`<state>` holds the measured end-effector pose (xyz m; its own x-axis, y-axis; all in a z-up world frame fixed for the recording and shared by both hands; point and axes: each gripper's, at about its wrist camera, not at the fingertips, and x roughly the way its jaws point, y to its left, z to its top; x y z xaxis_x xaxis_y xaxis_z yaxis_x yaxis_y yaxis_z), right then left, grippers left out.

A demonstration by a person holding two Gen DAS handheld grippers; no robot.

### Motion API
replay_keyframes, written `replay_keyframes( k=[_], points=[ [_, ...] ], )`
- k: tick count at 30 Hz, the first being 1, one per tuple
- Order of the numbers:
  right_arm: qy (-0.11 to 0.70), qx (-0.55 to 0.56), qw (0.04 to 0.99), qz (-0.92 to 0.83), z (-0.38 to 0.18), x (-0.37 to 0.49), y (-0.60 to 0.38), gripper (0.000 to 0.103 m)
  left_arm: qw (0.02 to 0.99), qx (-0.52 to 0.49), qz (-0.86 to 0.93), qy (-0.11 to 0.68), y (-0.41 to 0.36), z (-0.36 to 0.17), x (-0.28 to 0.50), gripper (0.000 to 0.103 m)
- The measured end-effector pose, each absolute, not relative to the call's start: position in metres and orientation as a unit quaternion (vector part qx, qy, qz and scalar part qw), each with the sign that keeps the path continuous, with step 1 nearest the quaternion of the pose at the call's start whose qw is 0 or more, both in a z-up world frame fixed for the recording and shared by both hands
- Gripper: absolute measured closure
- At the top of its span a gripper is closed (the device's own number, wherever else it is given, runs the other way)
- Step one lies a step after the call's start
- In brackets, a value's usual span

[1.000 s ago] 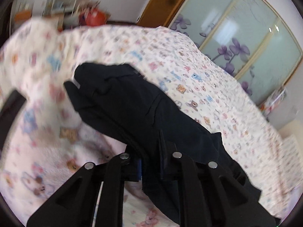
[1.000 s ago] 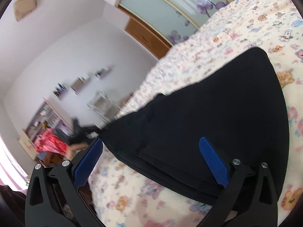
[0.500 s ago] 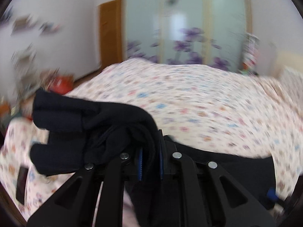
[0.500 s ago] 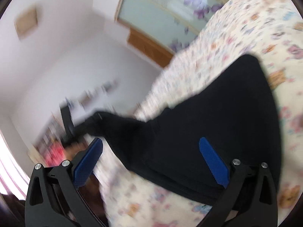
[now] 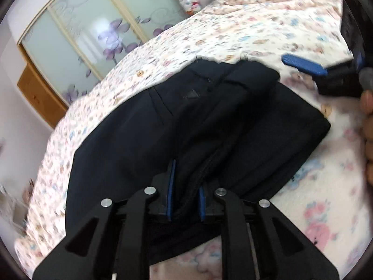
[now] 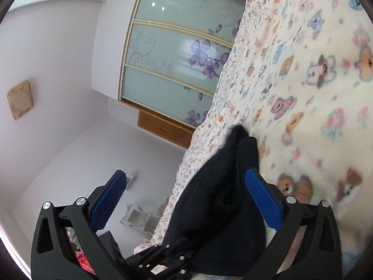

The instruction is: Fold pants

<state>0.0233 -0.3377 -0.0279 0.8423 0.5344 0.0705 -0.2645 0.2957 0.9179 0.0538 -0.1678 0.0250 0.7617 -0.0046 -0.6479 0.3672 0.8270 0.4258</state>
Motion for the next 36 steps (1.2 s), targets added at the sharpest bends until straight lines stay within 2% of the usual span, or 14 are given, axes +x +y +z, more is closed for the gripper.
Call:
replay_keyframes(
  k=[7, 13, 20, 26, 29, 31, 32, 33, 34, 36],
  points=[
    [0.123, 0.545, 0.790, 0.251, -0.031, 0.023, -0.339, 0.001, 0.912, 0.238, -0.110, 0.317, -0.148, 0.040, 0.053, 0.088],
    [0.131, 0.550, 0.773, 0.286, -0.029, 0.034, -0.336, 0.001, 0.901, 0.264, -0.099, 0.328, -0.160, 0.033, 0.061, 0.086],
    [0.213, 0.507, 0.783, 0.291, -0.009, 0.033, -0.326, 0.001, 0.909, 0.239, -0.099, 0.326, -0.158, 0.033, 0.059, 0.084],
    [0.327, 0.481, 0.764, 0.279, -0.003, 0.052, -0.308, 0.001, 0.912, 0.237, -0.100, 0.320, -0.168, 0.027, 0.054, 0.082],
    [0.350, 0.449, 0.780, 0.262, 0.005, 0.061, -0.292, 0.001, 0.913, 0.237, -0.104, 0.316, -0.170, 0.028, 0.047, 0.074],
    [0.372, 0.426, 0.788, 0.242, 0.006, 0.070, -0.283, 0.001, 0.920, 0.210, -0.110, 0.312, -0.161, 0.035, 0.036, 0.052],
    [0.381, 0.421, 0.791, 0.231, 0.006, 0.075, -0.278, 0.001, 0.925, 0.190, -0.113, 0.309, -0.155, 0.040, 0.030, 0.048],
    [0.386, 0.416, 0.792, 0.223, 0.005, 0.078, -0.275, 0.004, 0.930, 0.167, -0.118, 0.305, -0.148, 0.045, 0.024, 0.041],
    [0.392, 0.409, 0.796, 0.213, 0.004, 0.080, -0.274, 0.011, 0.938, 0.129, -0.123, 0.296, -0.133, 0.052, 0.014, 0.036],
    [0.396, 0.399, 0.807, 0.179, 0.001, 0.082, -0.273, 0.057, 0.950, 0.073, -0.120, 0.280, -0.105, 0.061, -0.003, 0.027]
  ],
)
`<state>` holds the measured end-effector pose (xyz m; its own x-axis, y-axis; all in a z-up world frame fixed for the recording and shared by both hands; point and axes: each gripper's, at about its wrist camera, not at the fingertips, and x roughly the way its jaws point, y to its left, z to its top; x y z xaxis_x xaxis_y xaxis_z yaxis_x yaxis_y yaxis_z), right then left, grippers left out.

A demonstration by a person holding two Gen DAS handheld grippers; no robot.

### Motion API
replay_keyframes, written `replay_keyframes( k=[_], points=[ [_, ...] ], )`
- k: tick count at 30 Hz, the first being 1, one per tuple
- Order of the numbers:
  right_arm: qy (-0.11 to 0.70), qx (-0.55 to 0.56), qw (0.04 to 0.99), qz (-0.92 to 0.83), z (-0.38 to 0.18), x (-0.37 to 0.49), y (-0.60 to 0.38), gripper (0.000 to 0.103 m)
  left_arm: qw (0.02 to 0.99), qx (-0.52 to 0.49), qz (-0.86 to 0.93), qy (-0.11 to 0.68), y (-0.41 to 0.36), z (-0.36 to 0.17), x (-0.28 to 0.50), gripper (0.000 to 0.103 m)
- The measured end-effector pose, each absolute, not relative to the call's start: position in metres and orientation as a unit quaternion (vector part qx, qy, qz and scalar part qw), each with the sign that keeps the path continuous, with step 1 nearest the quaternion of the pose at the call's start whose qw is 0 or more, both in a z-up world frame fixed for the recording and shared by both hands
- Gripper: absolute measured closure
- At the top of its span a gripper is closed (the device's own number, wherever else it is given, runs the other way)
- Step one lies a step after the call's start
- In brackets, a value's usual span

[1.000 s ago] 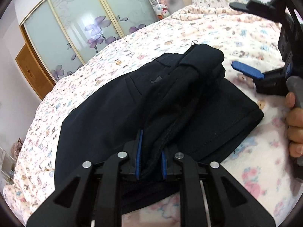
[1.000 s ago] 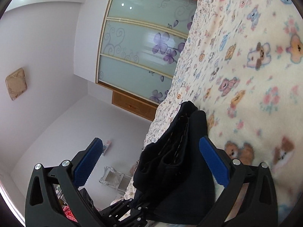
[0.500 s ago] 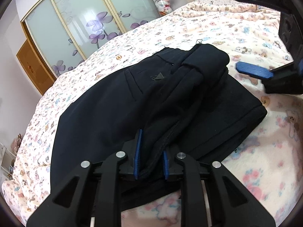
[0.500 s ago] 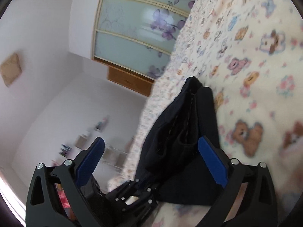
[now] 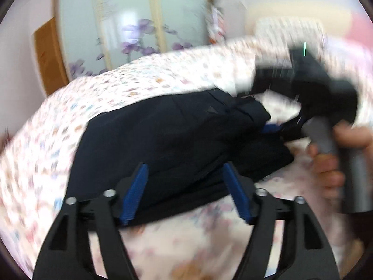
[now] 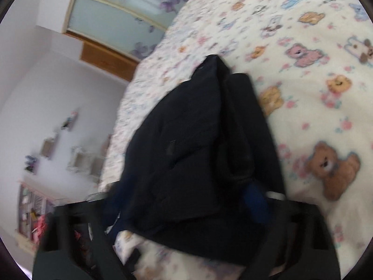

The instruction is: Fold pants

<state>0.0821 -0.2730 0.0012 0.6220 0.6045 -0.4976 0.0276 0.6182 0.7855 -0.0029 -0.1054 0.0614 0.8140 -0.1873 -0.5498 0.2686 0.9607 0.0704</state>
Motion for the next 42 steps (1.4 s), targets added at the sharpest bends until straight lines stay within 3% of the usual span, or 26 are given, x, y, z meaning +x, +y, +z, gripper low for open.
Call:
replay_keyframes(
  k=[3, 7, 12, 18, 23, 25, 32, 34, 35, 36, 42],
  points=[
    [0.383, 0.417, 0.805, 0.176, -0.004, 0.079, -0.280, 0.066, 0.966, -0.008, -0.087, 0.244, -0.048, 0.065, -0.032, 0.021],
    [0.367, 0.404, 0.820, 0.171, 0.012, 0.071, -0.275, 0.069, 0.970, -0.111, -0.059, 0.207, 0.016, 0.051, -0.059, 0.011],
    [0.338, 0.365, 0.848, 0.183, 0.058, 0.060, -0.259, 0.069, 0.959, -0.185, -0.045, 0.212, 0.056, 0.039, -0.061, 0.007],
    [0.307, 0.344, 0.872, 0.165, 0.064, 0.017, -0.259, 0.070, 0.966, -0.153, -0.038, 0.205, 0.059, 0.044, -0.071, 0.002],
    [0.368, 0.393, 0.835, 0.113, -0.013, 0.023, -0.277, 0.070, 0.977, -0.093, -0.009, 0.193, 0.047, 0.049, -0.078, 0.002],
    [0.359, 0.409, 0.830, 0.122, -0.018, 0.022, -0.282, 0.069, 0.978, -0.051, 0.009, 0.201, 0.037, 0.049, -0.076, 0.002],
    [0.378, 0.389, 0.831, 0.121, -0.005, 0.017, -0.282, 0.053, 0.971, 0.016, 0.045, 0.236, 0.019, 0.040, -0.067, 0.002],
    [0.374, 0.378, 0.840, 0.108, 0.002, 0.009, -0.282, 0.042, 0.968, 0.023, 0.043, 0.246, 0.016, 0.037, -0.064, 0.002],
    [0.370, 0.367, 0.848, 0.093, 0.005, 0.005, -0.283, 0.029, 0.967, 0.025, 0.042, 0.250, 0.014, 0.035, -0.065, 0.002],
    [0.358, 0.346, 0.865, 0.068, 0.012, -0.003, -0.285, 0.028, 0.966, 0.029, 0.042, 0.253, 0.012, 0.034, -0.064, 0.002],
    [0.275, 0.136, 0.951, 0.039, 0.066, -0.023, -0.242, 0.037, 0.963, 0.027, 0.033, 0.265, 0.003, 0.038, -0.056, 0.002]
  ],
)
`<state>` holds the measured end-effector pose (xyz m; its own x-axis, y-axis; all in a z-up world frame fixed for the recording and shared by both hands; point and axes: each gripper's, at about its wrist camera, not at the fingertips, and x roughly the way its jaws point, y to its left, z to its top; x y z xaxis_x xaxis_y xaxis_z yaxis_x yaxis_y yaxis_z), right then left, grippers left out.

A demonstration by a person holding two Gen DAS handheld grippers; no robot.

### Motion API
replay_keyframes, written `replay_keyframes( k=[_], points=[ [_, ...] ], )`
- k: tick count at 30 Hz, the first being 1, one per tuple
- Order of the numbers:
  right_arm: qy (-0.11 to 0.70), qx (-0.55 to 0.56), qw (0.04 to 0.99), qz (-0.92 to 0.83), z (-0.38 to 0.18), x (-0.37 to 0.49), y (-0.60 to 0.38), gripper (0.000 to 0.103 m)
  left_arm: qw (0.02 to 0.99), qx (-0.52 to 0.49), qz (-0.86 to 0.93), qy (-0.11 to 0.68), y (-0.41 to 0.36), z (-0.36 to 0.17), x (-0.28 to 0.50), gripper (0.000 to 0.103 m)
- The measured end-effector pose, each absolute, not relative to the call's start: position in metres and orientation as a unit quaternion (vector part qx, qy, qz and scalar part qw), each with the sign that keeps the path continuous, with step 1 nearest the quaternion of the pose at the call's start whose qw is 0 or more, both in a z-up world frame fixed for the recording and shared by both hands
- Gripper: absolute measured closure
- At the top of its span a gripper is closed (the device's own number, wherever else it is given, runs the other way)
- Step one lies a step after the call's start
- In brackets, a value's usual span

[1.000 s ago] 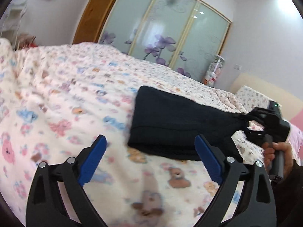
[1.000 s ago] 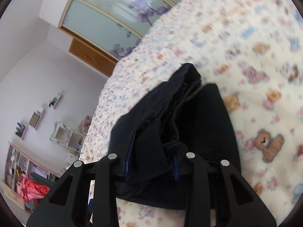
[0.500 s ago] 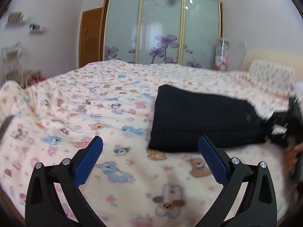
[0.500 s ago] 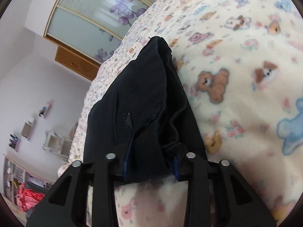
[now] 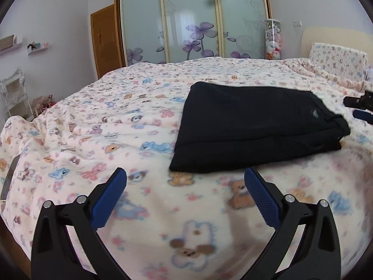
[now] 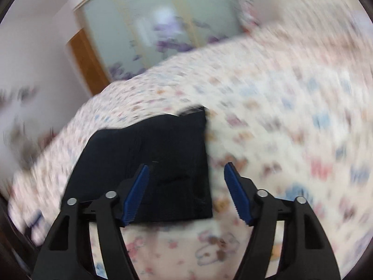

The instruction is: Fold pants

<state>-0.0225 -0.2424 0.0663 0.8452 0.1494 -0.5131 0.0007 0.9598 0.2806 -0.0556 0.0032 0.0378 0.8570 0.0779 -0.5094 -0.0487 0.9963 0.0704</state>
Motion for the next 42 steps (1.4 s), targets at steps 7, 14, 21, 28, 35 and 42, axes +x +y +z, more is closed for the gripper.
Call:
replay_keyframes(
  k=[7, 14, 21, 28, 35, 42],
  points=[
    [0.276, 0.052, 0.950, 0.133, 0.078, -0.013, -0.180, 0.043, 0.959, 0.056, 0.047, 0.273, -0.011, 0.044, -0.048, 0.002],
    [0.369, 0.016, 0.921, 0.122, 0.012, 0.013, -0.161, 0.043, 0.952, 0.039, 0.053, 0.299, -0.002, 0.032, -0.041, 0.002],
    [0.338, 0.125, 0.917, 0.173, 0.050, 0.012, -0.192, 0.043, 0.962, -0.073, 0.019, 0.262, 0.033, 0.065, -0.044, 0.002],
    [0.362, 0.295, 0.861, 0.202, 0.070, 0.080, -0.245, 0.043, 0.938, -0.195, -0.119, 0.261, 0.049, 0.118, 0.026, 0.002],
    [0.388, 0.274, 0.854, 0.211, 0.068, 0.112, -0.235, 0.038, 0.915, -0.198, -0.115, 0.333, 0.027, 0.092, 0.097, 0.002],
    [0.416, 0.317, 0.841, 0.139, 0.020, 0.124, -0.272, 0.063, 0.840, -0.274, -0.029, 0.468, 0.057, 0.003, 0.155, 0.002]
  ],
)
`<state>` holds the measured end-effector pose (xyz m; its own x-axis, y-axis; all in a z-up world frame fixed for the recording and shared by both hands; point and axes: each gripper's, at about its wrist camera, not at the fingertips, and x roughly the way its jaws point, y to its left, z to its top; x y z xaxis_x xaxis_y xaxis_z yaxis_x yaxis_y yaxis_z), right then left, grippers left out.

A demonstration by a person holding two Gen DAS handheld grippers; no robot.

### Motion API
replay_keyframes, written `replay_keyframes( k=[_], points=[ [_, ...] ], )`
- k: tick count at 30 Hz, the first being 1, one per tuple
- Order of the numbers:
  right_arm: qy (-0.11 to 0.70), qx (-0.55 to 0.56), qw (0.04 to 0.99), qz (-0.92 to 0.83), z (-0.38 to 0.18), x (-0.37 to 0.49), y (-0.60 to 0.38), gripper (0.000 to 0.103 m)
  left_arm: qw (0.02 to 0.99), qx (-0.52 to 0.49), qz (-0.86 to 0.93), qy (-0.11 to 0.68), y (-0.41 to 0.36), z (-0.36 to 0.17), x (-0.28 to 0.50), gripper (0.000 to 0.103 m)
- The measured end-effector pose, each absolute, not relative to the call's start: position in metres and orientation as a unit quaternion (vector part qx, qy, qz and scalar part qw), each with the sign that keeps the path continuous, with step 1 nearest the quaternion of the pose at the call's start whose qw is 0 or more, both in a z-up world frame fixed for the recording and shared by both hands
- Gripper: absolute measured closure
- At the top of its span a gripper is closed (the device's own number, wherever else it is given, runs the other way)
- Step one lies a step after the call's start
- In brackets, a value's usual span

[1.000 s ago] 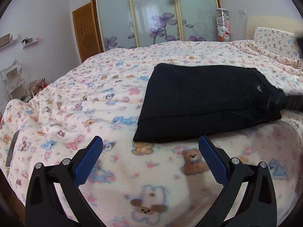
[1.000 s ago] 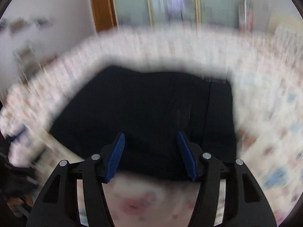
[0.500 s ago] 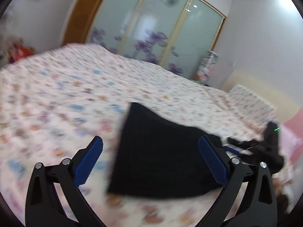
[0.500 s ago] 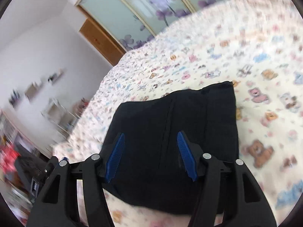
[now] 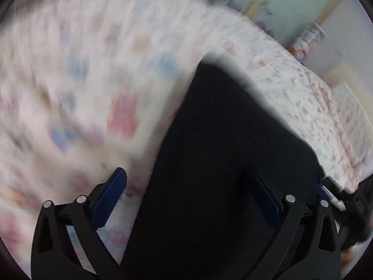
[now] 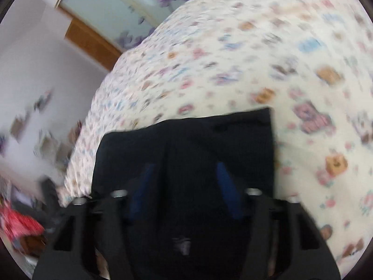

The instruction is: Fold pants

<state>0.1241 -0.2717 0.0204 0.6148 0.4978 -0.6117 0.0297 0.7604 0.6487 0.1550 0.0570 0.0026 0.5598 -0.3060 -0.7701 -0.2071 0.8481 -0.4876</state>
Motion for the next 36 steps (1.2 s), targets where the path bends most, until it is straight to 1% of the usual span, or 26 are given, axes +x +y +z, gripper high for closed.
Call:
replay_keyframes(
  k=[1, 4, 5, 6, 9, 12, 14, 16, 19, 22, 24, 27, 29, 31, 34, 36],
  points=[
    [0.413, 0.326, 0.838, 0.144, 0.017, 0.123, -0.275, 0.063, 0.841, -0.288, -0.037, 0.456, 0.062, -0.001, 0.152, 0.002],
    [0.409, 0.334, 0.833, 0.168, 0.017, 0.120, -0.281, 0.062, 0.854, -0.261, -0.032, 0.448, 0.059, 0.008, 0.143, 0.002],
    [0.408, 0.335, 0.831, 0.173, 0.021, 0.117, -0.282, 0.059, 0.856, -0.258, -0.034, 0.446, 0.058, 0.011, 0.140, 0.002],
    [0.404, 0.335, 0.831, 0.184, 0.027, 0.110, -0.284, 0.047, 0.862, -0.258, -0.048, 0.434, 0.058, 0.018, 0.133, 0.002],
    [0.363, 0.319, 0.845, 0.231, 0.053, 0.079, -0.288, 0.039, 0.871, -0.261, -0.094, 0.405, 0.054, 0.035, 0.116, 0.002],
    [0.368, 0.296, 0.842, 0.262, 0.062, 0.058, -0.280, 0.032, 0.868, -0.264, -0.140, 0.397, 0.044, 0.044, 0.104, 0.002],
    [0.377, 0.290, 0.836, 0.273, 0.062, 0.047, -0.277, 0.031, 0.867, -0.270, -0.149, 0.391, 0.044, 0.046, 0.101, 0.002],
    [0.383, 0.289, 0.828, 0.289, 0.058, 0.035, -0.273, 0.031, 0.871, -0.295, -0.148, 0.365, 0.051, 0.048, 0.094, 0.002],
    [0.383, 0.291, 0.822, 0.306, 0.054, 0.027, -0.268, 0.031, 0.879, -0.338, -0.161, 0.296, 0.064, 0.059, 0.076, 0.002],
    [0.385, 0.283, 0.821, 0.313, 0.055, 0.024, -0.263, 0.026, 0.879, -0.337, -0.209, 0.264, 0.060, 0.071, 0.067, 0.002],
    [0.387, 0.278, 0.820, 0.317, 0.053, 0.029, -0.258, 0.026, 0.875, -0.319, -0.238, 0.277, 0.050, 0.076, 0.068, 0.002],
    [0.397, 0.274, 0.816, 0.317, 0.048, 0.034, -0.252, 0.025, 0.865, -0.292, -0.241, 0.330, 0.033, 0.067, 0.078, 0.002],
    [0.411, 0.267, 0.816, 0.306, 0.040, 0.036, -0.250, 0.023, 0.859, -0.270, -0.203, 0.385, 0.025, 0.048, 0.091, 0.002],
    [0.424, 0.264, 0.811, 0.304, 0.031, 0.036, -0.250, 0.024, 0.848, -0.275, -0.194, 0.410, 0.027, 0.027, 0.099, 0.002],
    [0.426, 0.260, 0.811, 0.304, 0.021, 0.037, -0.248, 0.026, 0.853, -0.269, -0.186, 0.407, 0.027, 0.014, 0.101, 0.003],
    [0.420, 0.252, 0.818, 0.302, 0.020, 0.036, -0.246, 0.026, 0.863, -0.244, -0.178, 0.405, 0.020, 0.013, 0.101, 0.003]
  ],
)
